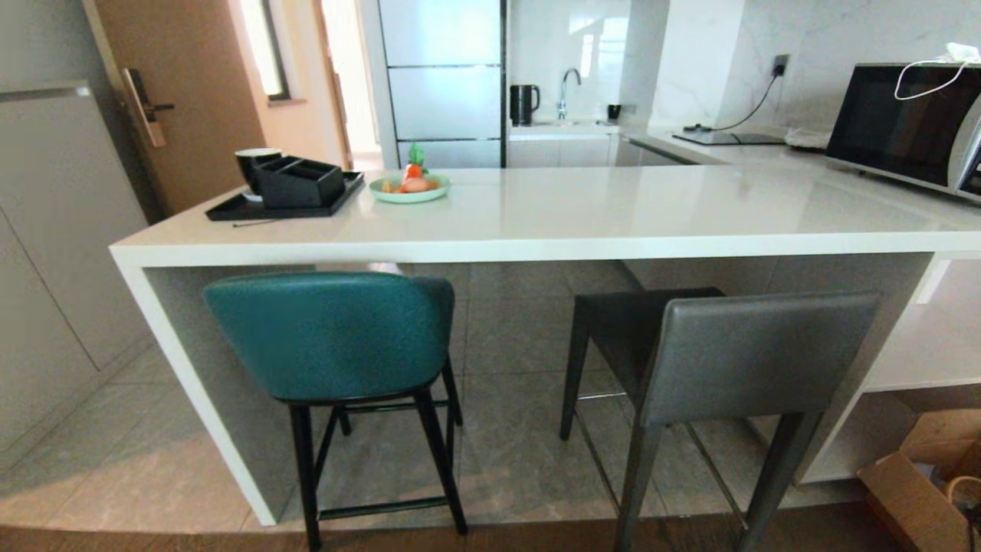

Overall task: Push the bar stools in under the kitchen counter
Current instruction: Pull the blue chair out from under the dining table

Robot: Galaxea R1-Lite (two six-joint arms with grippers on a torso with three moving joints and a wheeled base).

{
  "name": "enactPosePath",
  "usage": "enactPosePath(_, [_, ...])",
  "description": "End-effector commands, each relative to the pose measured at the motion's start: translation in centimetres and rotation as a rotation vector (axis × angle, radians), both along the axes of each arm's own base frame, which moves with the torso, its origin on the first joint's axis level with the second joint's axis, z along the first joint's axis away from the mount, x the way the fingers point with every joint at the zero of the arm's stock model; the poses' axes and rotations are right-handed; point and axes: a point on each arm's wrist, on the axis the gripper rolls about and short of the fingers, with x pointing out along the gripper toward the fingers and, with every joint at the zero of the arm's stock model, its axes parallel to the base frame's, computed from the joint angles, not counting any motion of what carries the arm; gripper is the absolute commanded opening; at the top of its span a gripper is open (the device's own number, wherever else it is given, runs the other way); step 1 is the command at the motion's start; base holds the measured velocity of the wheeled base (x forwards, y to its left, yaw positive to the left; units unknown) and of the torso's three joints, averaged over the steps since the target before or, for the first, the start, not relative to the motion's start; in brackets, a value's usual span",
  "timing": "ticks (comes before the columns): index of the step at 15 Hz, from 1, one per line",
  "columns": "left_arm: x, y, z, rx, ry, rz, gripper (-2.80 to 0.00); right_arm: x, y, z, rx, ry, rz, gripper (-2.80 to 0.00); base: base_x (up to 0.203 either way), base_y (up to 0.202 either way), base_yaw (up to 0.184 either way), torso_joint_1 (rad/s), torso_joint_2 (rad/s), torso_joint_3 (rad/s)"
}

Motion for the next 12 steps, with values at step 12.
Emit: enactPosePath(12, [0.03, 0.00, -0.08, -0.001, 0.004, 0.000, -2.80, 0.03, 0.00, -0.08, 0.002, 0.004, -0.001, -2.80, 0.000, 0.195, -0.002, 0.003, 0.00, 0.002])
